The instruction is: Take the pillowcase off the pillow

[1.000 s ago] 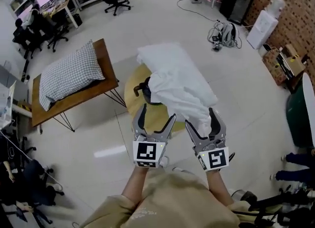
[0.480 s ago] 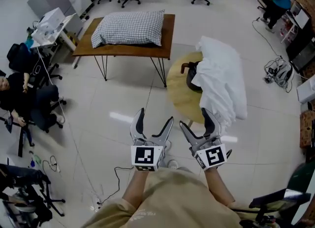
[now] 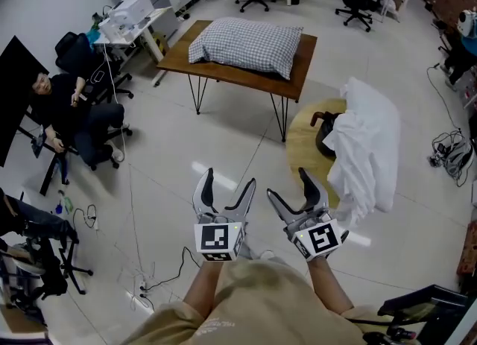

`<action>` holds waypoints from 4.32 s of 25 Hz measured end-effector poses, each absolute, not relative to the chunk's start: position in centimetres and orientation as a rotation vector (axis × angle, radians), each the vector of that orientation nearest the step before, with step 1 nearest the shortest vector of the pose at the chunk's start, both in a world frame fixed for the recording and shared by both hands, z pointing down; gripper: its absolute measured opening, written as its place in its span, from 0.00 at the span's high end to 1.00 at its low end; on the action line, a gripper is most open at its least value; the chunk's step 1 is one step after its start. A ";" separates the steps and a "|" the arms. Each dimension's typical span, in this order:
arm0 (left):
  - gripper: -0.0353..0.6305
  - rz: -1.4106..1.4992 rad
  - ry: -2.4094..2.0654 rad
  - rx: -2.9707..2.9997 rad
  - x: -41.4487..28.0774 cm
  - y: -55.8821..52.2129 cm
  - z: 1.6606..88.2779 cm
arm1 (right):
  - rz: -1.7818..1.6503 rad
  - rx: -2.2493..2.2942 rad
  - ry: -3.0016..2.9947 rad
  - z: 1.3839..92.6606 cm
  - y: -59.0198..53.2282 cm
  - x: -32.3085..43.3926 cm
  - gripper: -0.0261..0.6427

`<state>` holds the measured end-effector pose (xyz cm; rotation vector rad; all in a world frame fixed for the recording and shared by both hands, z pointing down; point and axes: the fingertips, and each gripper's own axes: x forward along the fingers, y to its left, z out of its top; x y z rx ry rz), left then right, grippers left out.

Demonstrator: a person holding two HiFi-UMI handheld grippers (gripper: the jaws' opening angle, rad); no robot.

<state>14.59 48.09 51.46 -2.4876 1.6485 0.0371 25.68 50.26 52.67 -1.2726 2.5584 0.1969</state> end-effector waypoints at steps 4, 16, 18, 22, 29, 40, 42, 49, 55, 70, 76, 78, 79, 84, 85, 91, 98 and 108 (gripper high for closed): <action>0.32 0.018 1.694 -2.455 13.6 47.0 51.6 | 0.159 -1.225 2.567 53.1 48.7 25.0 0.42; 0.32 0.058 1.768 -2.422 7.3 38.0 54.7 | 0.139 -1.141 2.645 56.5 39.0 18.4 0.42; 0.32 0.085 1.779 -2.427 6.0 35.1 55.7 | 0.153 -1.143 2.666 56.9 36.2 17.2 0.42; 0.32 0.141 1.742 -2.438 3.1 31.2 53.1 | 0.182 -1.131 2.674 53.8 31.6 13.7 0.42; 0.32 0.175 1.747 -2.344 0.7 28.6 57.3 | 0.202 -0.987 2.712 59.6 28.1 9.5 0.42; 0.32 0.146 1.899 -2.340 -8.5 11.9 59.8 | 0.091 -0.920 2.740 60.7 10.0 1.9 0.43; 0.32 0.132 1.947 -2.391 -9.9 7.8 58.0 | 0.065 -0.939 2.727 59.4 5.4 0.8 0.43; 0.32 -0.029 1.942 -2.471 -6.0 -9.2 55.0 | 0.053 -0.985 2.694 56.4 -12.1 4.6 0.43; 0.32 0.005 1.759 -2.388 -4.7 -22.5 52.4 | 0.007 -1.053 2.631 54.4 -24.7 7.2 0.43; 0.32 0.031 1.430 -2.714 -14.9 -45.9 52.6 | -0.039 -1.485 2.562 54.8 -43.1 -1.2 0.43; 0.32 0.055 1.290 -2.835 -17.6 -53.1 53.7 | -0.013 -1.619 2.570 55.9 -48.9 -4.4 0.43; 0.32 0.034 1.297 -2.834 -18.7 -55.0 54.8 | -0.040 -1.652 2.596 56.8 -51.1 -4.2 0.43; 0.32 0.021 1.309 -2.824 -19.6 -55.7 55.7 | -0.057 -1.647 2.634 57.5 -52.4 -4.4 0.43; 0.32 -0.002 1.462 -2.818 -24.4 -58.3 59.1 | -0.104 -1.462 3.140 62.9 -59.8 -9.3 0.43; 0.32 0.020 1.507 -2.819 -25.0 -58.5 59.1 | -0.114 -1.417 3.257 64.4 -60.9 -10.3 0.43; 0.32 0.016 1.637 -2.772 -25.4 -57.3 57.9 | -0.161 -1.167 3.824 73.6 -64.0 -11.5 0.39; 0.32 -0.003 1.735 -2.719 -24.6 -55.9 57.1 | -0.097 -1.149 4.241 83.4 -65.9 -8.6 0.27; 0.32 -0.011 1.813 -2.700 -25.6 -56.2 57.6 | 0.001 -1.363 4.113 85.0 -66.6 -6.6 0.83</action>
